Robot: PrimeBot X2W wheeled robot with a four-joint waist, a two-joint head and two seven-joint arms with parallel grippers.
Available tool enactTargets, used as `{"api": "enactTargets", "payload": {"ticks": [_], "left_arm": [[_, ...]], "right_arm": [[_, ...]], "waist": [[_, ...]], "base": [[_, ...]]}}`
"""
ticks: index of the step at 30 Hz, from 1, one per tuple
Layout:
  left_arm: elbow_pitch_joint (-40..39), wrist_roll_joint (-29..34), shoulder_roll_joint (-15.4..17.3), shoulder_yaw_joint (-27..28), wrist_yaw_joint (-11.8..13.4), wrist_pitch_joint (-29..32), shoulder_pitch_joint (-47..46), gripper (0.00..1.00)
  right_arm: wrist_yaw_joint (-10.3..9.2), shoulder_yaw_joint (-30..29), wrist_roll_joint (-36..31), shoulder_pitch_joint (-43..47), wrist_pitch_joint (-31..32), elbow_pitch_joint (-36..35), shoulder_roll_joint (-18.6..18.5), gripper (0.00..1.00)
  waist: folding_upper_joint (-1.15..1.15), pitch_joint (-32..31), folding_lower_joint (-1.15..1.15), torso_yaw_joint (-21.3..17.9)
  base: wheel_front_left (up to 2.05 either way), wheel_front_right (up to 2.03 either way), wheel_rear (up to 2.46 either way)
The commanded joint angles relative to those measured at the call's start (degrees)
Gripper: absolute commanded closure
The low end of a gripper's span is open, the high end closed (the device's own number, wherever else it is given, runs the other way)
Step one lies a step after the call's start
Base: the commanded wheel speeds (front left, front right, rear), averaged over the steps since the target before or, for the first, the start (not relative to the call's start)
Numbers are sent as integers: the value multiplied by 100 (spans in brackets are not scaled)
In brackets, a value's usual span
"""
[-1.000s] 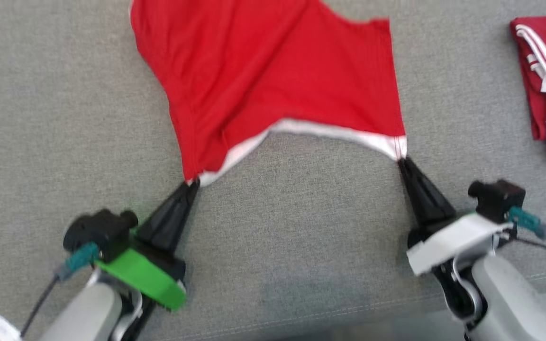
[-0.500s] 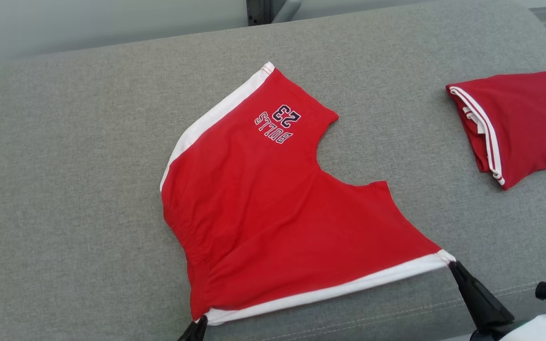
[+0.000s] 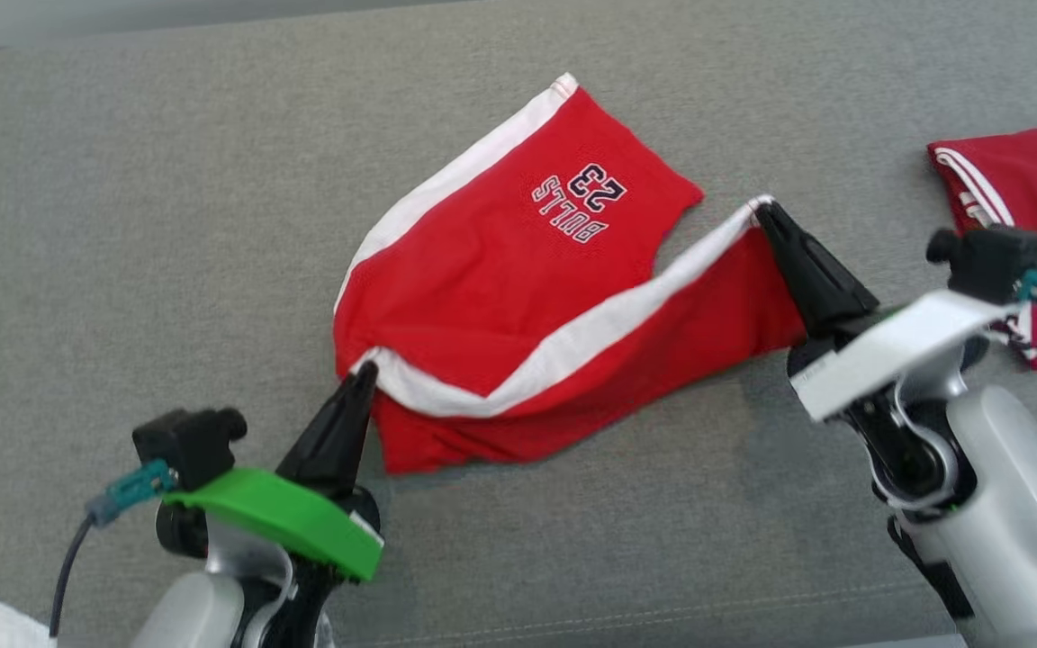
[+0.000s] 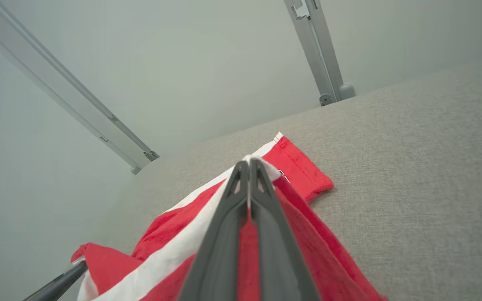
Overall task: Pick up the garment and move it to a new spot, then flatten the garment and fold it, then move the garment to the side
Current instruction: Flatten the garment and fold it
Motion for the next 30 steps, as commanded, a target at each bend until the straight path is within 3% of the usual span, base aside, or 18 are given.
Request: {"api": "enactTargets", "payload": {"ticks": [1,4,11,14,30], "left_arm": [[65,-63,-54,31,30,33,-223,100],[377,-20,-187,-27,41,167,-739,100],[1279,-44,-581,87,171,18,-1554,100],[1624,-176,-761,131,105,-41,-1745,100],[2911,-33,-1108,-315,-143,-84,-2918,100]], "right_arm": [[0,38,-67,-237,20,150,29,100],[0,75,-37,-907,-89,892,202,100],[-1,112,-458,-2276,-337,2503,177,100],[-1,206,-594,-2744,-414,3050,202,100],[-1,721,-715,-3974,-886,4782,154,100]], "waist": [[65,397,1,429],[65,524,1,686],[65,826,1,1101],[65,908,1,1211],[65,1021,1,1411]], "base": [[0,0,0],[0,0,0],[0,0,0],[0,0,0],[0,0,0]]}}
